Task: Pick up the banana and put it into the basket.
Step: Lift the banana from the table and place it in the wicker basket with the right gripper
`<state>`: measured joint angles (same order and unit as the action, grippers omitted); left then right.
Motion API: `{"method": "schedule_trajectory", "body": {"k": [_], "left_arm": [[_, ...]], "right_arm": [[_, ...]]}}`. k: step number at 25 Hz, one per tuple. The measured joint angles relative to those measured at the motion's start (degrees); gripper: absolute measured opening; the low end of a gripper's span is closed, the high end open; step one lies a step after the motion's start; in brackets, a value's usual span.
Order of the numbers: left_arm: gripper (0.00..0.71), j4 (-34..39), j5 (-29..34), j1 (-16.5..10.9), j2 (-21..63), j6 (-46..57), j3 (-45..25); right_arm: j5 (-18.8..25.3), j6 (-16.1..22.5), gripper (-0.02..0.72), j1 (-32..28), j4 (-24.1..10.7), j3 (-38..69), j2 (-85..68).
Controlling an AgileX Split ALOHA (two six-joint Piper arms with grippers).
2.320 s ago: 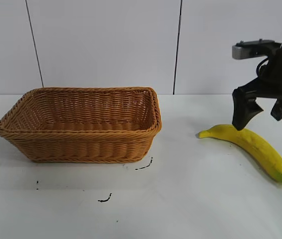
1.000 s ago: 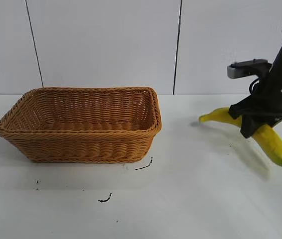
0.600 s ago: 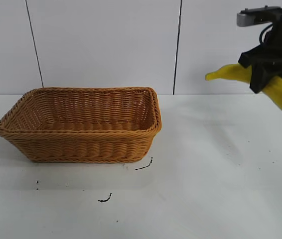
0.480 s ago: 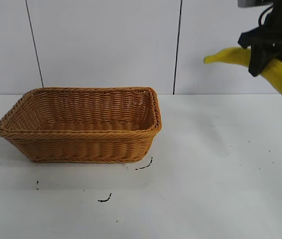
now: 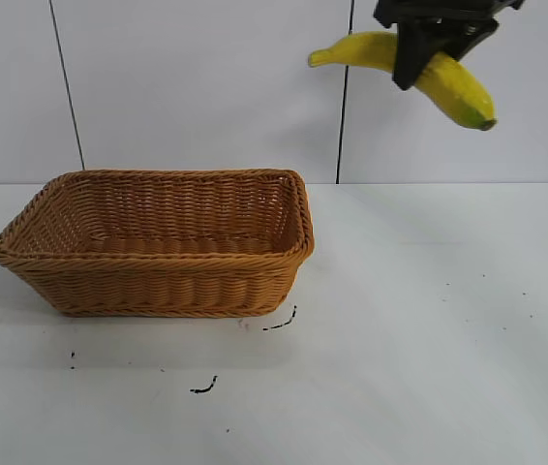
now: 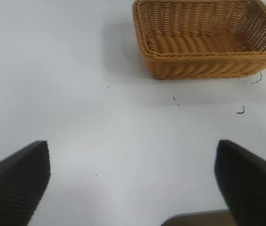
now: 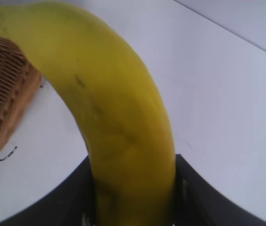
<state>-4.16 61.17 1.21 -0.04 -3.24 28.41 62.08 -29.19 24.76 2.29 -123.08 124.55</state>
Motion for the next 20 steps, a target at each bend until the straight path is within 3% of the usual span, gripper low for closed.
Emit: {"method": "schedule_trajectory", "body": {"k": [7, 12, 20], "left_arm": [[0.69, 0.0, 0.0, 0.0, 0.0, 0.0, 0.0], [0.69, 0.0, 0.0, 0.0, 0.0, 0.0, 0.0], [0.69, 0.0, 0.0, 0.0, 0.0, 0.0, 0.0]], "right_arm": [[-12.6, -10.1, 0.298, 9.2, 0.0, -0.5, 5.2], [-20.4, -11.0, 0.298, 10.3, -0.3, -0.5, 10.1], [-25.1, -11.2, 0.298, 10.3, -0.6, -0.5, 16.1]]}}
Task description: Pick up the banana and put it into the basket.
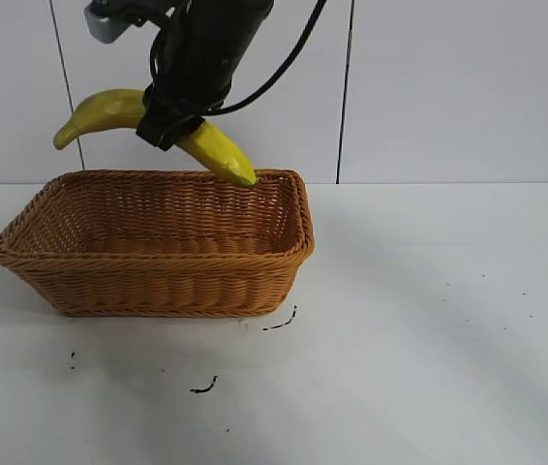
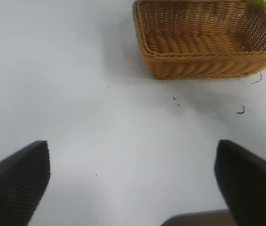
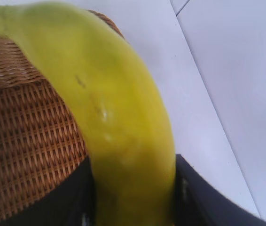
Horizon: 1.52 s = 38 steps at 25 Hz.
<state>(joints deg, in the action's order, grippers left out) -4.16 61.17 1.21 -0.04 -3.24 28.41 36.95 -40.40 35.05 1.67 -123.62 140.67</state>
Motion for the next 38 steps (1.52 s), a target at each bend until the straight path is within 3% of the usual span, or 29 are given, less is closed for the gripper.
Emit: {"method": "schedule_trajectory", "body": {"k": [10, 12, 15, 19, 21, 27, 32, 38], "left_arm": [[0.69, 0.0, 0.0, 0.0, 0.0, 0.0, 0.0], [0.69, 0.0, 0.0, 0.0, 0.0, 0.0, 0.0], [0.69, 0.0, 0.0, 0.0, 0.0, 0.0, 0.0], [0.69, 0.0, 0.0, 0.0, 0.0, 0.0, 0.0], [0.69, 0.0, 0.0, 0.0, 0.0, 0.0, 0.0], [0.69, 0.0, 0.0, 0.0, 0.0, 0.0, 0.0], [0.69, 0.0, 0.0, 0.0, 0.0, 0.0, 0.0], [0.69, 0.0, 0.0, 0.0, 0.0, 0.0, 0.0]], "right_arm": [[-0.8, 0.0, 0.298, 0.0, 0.0, 0.3, 1.6], [-1.0, 0.0, 0.356, 0.0, 0.0, 0.3, 1.6], [-2.0, 0.0, 0.549, 0.0, 0.0, 0.3, 1.6], [-2.7, 0.4, 0.609, 0.0, 0.0, 0.3, 1.2], [-2.5, 3.7, 0.616, 0.0, 0.2, 0.3, 0.2], [5.6, 22.8, 0.618, -0.2, 0.2, 0.0, -5.6], [13.8, 28.7, 0.618, -2.9, 0.5, -0.2, -8.5], [18.9, 35.4, 0.618, -11.9, 0.7, -0.2, -8.8]]}}
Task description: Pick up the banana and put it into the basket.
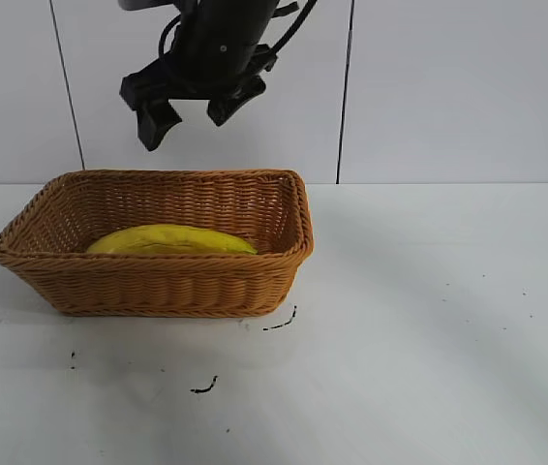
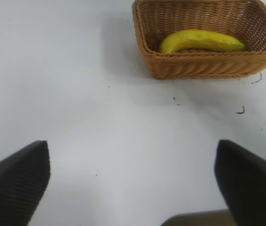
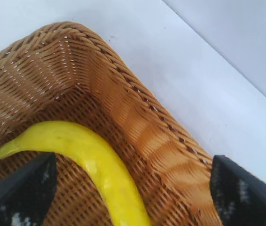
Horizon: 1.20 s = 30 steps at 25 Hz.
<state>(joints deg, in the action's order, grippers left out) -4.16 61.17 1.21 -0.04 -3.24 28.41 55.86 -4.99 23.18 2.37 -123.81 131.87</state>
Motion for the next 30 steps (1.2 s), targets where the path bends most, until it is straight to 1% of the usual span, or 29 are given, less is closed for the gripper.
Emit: {"method": "schedule_trajectory", "body": {"k": [2, 7, 12, 13, 14, 18, 25, 30], "left_arm": [[0.69, 0.0, 0.0, 0.0, 0.0, 0.0, 0.0], [0.69, 0.0, 0.0, 0.0, 0.0, 0.0, 0.0], [0.69, 0.0, 0.0, 0.0, 0.0, 0.0, 0.0], [0.69, 0.0, 0.0, 0.0, 0.0, 0.0, 0.0], [0.69, 0.0, 0.0, 0.0, 0.0, 0.0, 0.0], [0.69, 0.0, 0.0, 0.0, 0.0, 0.0, 0.0], [0.69, 0.0, 0.0, 0.0, 0.0, 0.0, 0.0], [0.69, 0.0, 0.0, 0.0, 0.0, 0.0, 0.0]], "right_arm": [[1.2, 0.6, 0.618, -3.5, 0.0, 0.0, 0.0], [2.3, 0.6, 0.618, -12.1, -0.1, 0.0, 0.0], [6.3, 0.6, 0.618, -18.1, 0.6, 0.0, 0.0], [6.3, 0.6, 0.618, -18.1, 0.6, 0.0, 0.0], [8.5, 0.8, 0.618, -19.4, 0.8, 0.0, 0.0], [13.1, 1.0, 0.618, -21.7, 0.9, 0.0, 0.0], [13.8, 2.1, 0.618, -22.8, 1.1, 1.1, -1.5], [13.7, 2.1, 0.618, -22.8, 1.3, 9.3, -8.7]]}}
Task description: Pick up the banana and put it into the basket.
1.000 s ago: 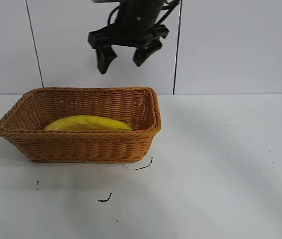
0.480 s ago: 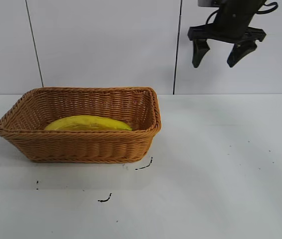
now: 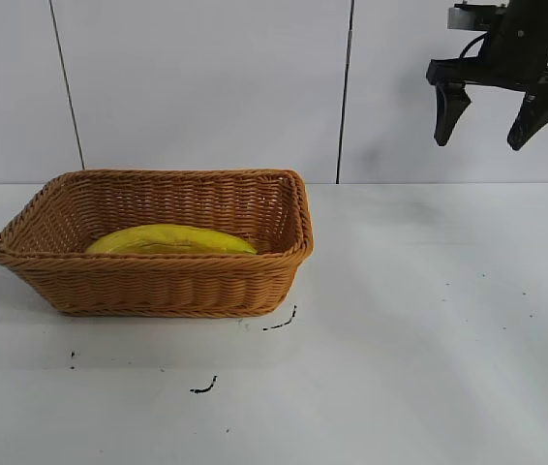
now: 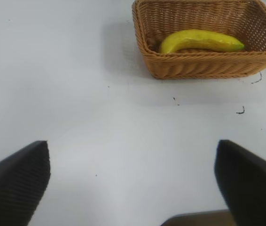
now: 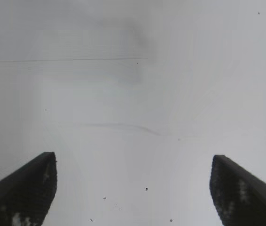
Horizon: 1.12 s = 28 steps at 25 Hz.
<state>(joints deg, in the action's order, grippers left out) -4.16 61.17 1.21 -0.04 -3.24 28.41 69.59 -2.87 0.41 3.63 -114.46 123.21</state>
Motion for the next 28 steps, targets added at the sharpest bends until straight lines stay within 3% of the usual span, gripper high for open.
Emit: {"method": "schedule_trajectory", "body": {"k": [21, 28], "left_arm": [[0.69, 0.0, 0.0, 0.0, 0.0, 0.0, 0.0], [0.69, 0.0, 0.0, 0.0, 0.0, 0.0, 0.0]], "right_arm": [[-0.1, 0.0, 0.618, 0.0, 0.0, 63.7, -62.0], [-9.1, 0.0, 0.618, 0.0, 0.0, 80.3, -83.5]]}}
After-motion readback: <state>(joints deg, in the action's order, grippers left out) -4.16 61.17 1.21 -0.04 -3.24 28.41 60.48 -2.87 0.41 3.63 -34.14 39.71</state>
